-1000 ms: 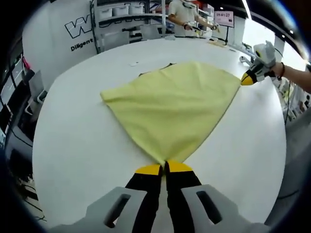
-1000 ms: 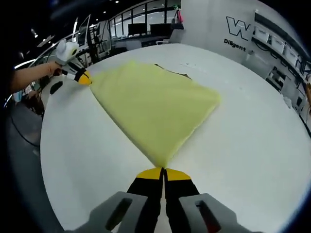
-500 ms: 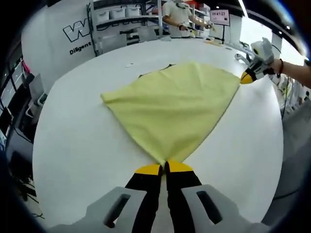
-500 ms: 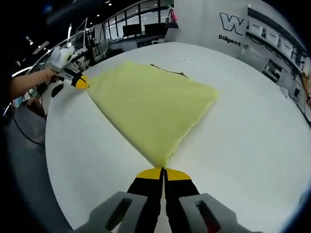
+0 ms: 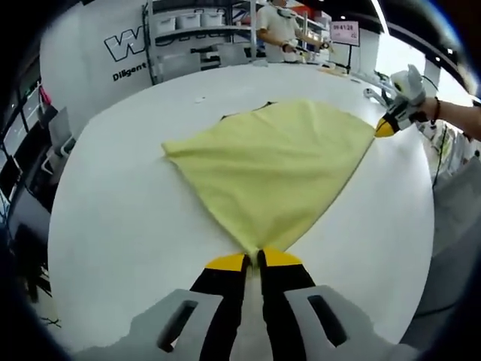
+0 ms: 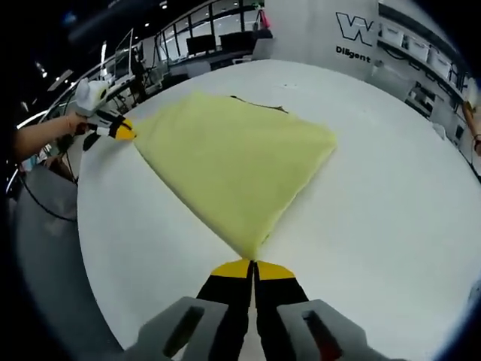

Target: Fold the garment on the visible template until the final outline fits inside the template.

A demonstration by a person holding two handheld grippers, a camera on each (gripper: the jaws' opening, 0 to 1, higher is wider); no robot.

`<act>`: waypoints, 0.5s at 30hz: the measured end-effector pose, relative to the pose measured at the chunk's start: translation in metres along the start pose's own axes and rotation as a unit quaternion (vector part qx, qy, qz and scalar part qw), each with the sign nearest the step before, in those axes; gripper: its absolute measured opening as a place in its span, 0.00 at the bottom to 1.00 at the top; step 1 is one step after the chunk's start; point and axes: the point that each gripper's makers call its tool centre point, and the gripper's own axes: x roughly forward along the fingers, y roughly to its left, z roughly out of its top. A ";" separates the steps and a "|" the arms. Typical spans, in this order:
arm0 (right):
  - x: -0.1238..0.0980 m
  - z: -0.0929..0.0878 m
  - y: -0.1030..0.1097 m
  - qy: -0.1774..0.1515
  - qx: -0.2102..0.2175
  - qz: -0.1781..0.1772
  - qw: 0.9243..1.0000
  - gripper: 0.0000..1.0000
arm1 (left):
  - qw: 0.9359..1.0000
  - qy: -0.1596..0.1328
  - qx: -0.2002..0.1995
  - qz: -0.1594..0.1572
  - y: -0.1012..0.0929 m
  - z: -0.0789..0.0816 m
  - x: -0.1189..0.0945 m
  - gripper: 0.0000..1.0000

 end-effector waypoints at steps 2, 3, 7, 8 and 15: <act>-0.004 0.005 0.001 -0.018 0.005 -0.002 1.000 0.16 | 1.000 -0.002 -0.016 0.000 0.000 0.000 -0.005 0.21; -0.008 0.010 0.006 -0.031 0.030 0.007 0.999 0.27 | 1.000 -0.003 -0.020 0.000 0.000 0.000 -0.007 0.22; -0.023 0.021 0.016 -0.061 0.035 0.012 0.997 0.44 | 1.000 -0.009 -0.022 0.017 0.000 0.003 -0.021 0.31; -0.025 0.024 0.020 -0.069 0.040 0.016 0.997 0.50 | 0.999 -0.023 -0.040 0.020 -0.001 0.008 -0.025 0.35; -0.048 0.035 0.040 -0.102 0.049 0.014 0.993 0.67 | 0.996 -0.029 -0.073 0.045 -0.005 0.011 -0.051 0.55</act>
